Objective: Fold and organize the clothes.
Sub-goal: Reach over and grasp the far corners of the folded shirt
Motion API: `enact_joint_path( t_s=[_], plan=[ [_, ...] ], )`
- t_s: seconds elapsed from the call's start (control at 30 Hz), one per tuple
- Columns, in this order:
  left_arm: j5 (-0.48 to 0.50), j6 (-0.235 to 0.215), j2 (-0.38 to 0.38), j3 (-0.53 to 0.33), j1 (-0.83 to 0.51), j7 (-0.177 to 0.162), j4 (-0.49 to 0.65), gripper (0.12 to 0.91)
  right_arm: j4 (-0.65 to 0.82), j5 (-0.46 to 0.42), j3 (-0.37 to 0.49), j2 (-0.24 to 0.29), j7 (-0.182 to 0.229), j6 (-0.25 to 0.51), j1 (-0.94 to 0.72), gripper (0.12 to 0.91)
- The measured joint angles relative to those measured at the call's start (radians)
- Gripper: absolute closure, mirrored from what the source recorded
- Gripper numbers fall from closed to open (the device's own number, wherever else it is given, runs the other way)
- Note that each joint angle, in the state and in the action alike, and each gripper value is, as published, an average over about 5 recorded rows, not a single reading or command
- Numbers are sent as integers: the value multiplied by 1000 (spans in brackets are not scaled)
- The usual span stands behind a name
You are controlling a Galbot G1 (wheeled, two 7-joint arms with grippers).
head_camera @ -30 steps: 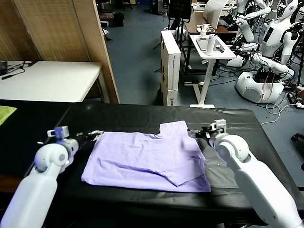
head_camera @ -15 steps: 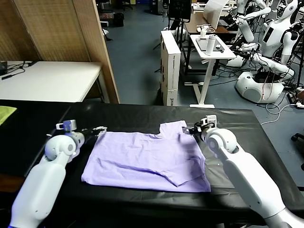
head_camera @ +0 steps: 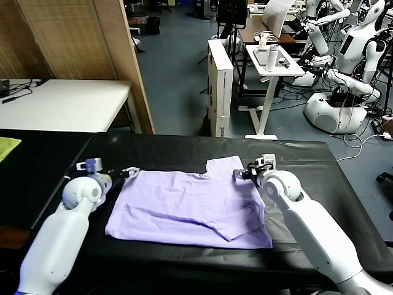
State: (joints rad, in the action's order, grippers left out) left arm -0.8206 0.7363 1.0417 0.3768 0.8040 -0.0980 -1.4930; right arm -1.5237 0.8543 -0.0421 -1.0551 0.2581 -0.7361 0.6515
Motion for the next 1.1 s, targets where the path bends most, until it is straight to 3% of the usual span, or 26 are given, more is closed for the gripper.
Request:
enact_joint_path(
  t_s=[0.13,0.33,0.63,0.93,1.1],
  plan=[
    [0,0,-4,7,21,-1,-18,207,-19,2,-8,10,1,0,18,294],
    [5,-4,-4,14,59,-3,-47,219,-24,3,-13,13,-1,0,28,368],
    [13,-5,-3,17,79,-3,-57,329,-31,23,-11,8,4,0,12,382],
    [13,-4,-2,13,78,-4,-59,357,7,17,-8,-10,10,0,-12,405],
    [12,-3,-2,11,79,-3,-63,383,17,13,-6,-15,11,0,-12,528]
  ],
)
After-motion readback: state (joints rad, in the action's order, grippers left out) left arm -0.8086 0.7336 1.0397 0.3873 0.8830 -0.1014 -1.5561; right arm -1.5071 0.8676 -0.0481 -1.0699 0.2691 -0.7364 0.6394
